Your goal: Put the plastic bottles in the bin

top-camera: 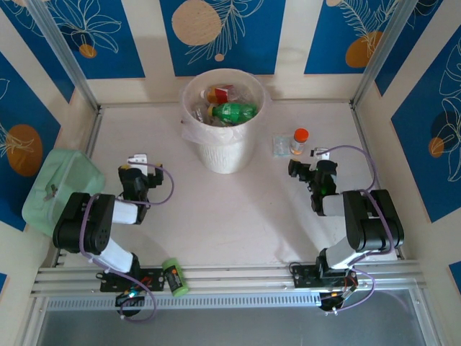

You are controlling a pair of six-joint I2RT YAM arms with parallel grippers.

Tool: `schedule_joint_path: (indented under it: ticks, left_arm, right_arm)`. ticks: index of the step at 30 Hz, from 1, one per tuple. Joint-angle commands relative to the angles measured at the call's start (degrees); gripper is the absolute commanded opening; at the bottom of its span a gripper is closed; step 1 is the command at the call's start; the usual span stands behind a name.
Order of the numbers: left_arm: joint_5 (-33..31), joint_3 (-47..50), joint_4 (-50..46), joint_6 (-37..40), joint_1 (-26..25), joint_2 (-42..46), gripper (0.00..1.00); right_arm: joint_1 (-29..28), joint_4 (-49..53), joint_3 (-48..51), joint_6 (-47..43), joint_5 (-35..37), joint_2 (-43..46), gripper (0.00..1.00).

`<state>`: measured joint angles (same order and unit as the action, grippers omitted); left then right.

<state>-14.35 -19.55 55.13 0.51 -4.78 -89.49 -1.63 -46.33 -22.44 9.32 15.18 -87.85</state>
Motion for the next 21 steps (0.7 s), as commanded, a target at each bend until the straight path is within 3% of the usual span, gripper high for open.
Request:
schedule_joint_path:
  ticks: [1, 8, 21]
  left_arm:
    - [1.69, -0.4, 1.81, 0.19, -0.12, -0.21, 1.0]
    - [5.48, -1.41, 0.12, 1.57, -0.15, -0.32, 1.0]
    - [5.97, -1.67, -0.47, 1.5, -0.15, -0.32, 1.0]
  right_arm:
    - [-0.31, -1.65, -0.33, -1.33, 0.53, 0.84, 0.99]
    - [-0.26, -2.09, -0.24, -1.41, 0.55, 0.74, 0.99]
    - [-0.01, -1.68, -0.45, -1.68, -1.1, 0.79, 0.99]
